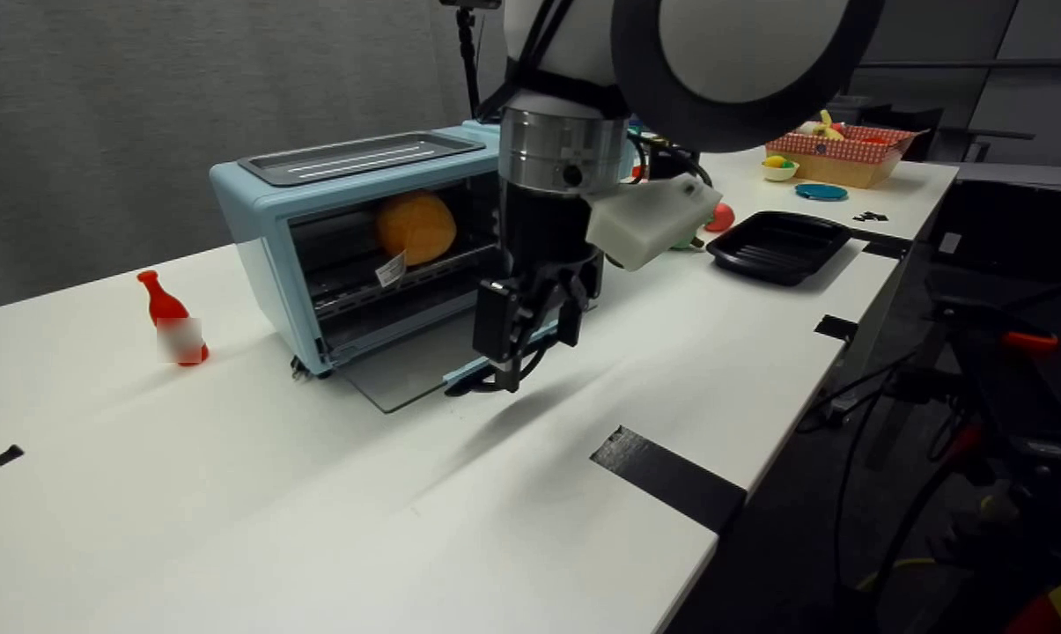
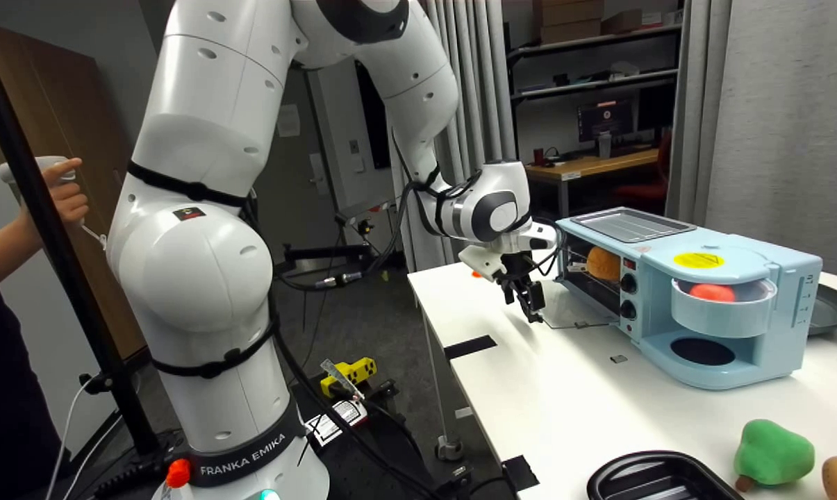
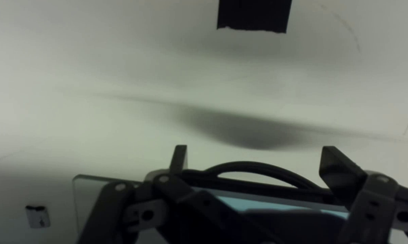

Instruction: Close the toaster oven door

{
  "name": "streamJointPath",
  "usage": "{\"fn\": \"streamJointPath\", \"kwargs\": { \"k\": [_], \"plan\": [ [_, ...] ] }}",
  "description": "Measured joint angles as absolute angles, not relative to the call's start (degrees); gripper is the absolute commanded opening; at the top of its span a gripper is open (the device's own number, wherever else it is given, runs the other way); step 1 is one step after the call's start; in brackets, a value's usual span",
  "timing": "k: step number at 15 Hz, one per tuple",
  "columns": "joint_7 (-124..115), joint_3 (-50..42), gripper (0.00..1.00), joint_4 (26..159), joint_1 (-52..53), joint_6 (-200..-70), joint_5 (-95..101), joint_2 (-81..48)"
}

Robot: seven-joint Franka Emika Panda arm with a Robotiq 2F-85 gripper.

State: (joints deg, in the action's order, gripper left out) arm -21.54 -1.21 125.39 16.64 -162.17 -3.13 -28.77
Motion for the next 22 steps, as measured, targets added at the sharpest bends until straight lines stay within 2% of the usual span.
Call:
{"fn": "streamJointPath", "kwargs": {
  "k": [6, 10, 22],
  "plan": [
    [-28.3, -6.7, 1.00, 127.0, 22.6, -162.8, 3.7, -22.5],
    [-29.1, -8.2, 1.00, 126.0, 22.6, -162.8, 5.5, -20.6],
    [-29.1, -9.4, 1.00, 116.7, 19.6, -162.8, 5.6, -27.6]
  ]
}}
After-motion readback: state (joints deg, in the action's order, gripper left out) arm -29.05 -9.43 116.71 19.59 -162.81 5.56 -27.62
